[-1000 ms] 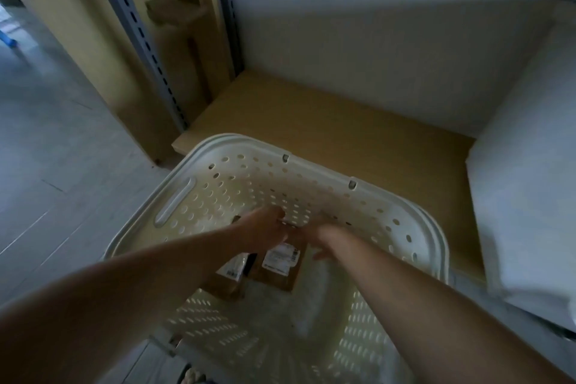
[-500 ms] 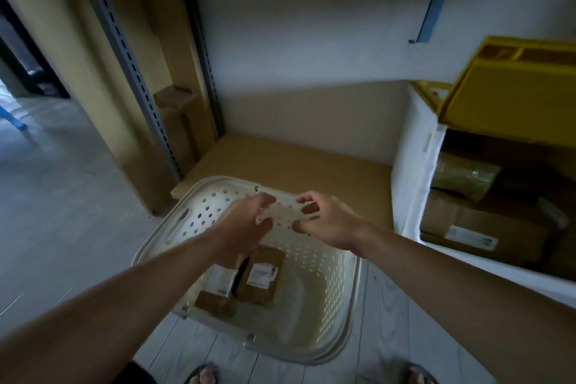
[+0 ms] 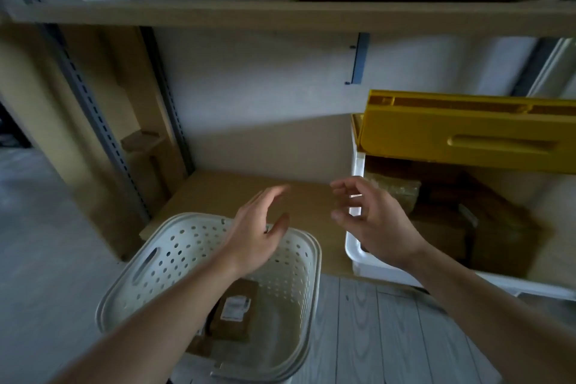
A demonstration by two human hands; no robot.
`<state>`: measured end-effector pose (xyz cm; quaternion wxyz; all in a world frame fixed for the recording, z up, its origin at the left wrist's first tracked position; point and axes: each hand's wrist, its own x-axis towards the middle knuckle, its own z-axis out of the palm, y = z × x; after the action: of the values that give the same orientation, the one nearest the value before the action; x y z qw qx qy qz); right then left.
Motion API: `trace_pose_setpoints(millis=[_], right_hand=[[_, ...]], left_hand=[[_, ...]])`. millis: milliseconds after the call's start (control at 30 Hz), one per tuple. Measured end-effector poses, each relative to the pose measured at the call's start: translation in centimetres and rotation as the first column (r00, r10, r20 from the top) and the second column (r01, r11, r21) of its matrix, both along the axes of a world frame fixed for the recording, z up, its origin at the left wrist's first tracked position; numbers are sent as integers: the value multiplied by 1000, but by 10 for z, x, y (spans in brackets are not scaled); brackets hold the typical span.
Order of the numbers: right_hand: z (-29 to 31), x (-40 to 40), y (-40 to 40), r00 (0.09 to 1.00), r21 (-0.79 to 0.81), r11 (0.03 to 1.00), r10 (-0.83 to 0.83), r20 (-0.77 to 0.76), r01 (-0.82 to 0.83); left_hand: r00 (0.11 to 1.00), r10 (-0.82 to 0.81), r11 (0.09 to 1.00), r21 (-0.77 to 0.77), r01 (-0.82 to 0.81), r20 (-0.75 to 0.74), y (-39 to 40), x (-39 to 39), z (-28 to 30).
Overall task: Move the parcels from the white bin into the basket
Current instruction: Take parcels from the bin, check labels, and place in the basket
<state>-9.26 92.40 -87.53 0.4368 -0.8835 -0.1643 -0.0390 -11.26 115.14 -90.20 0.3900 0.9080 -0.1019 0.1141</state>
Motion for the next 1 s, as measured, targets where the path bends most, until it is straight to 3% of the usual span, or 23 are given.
trace_pose_setpoints(millis=[267, 500, 633, 767, 1000], right_hand=[[-4, -6, -38, 998, -36, 998, -56, 2, 56], [-4, -7, -89, 975, -18, 977, -214, -52, 214], [-9, -4, -116, 950, -6, 953, -304, -77, 304], [-23, 7, -136, 924, -32, 929, -370, -95, 368], [-43, 50, -138, 887, -45, 902, -431, -168, 430]], left_hand=[[976, -142, 988, -44, 151, 163, -58, 14, 7], [951, -304, 948, -85, 308, 51, -142, 16, 2], [968, -249, 962, -125, 243, -37, -170, 28, -2], [990, -96, 983, -168, 78, -103, -192, 48, -7], [965, 89, 963, -227, -147, -246, -218, 75, -8]])
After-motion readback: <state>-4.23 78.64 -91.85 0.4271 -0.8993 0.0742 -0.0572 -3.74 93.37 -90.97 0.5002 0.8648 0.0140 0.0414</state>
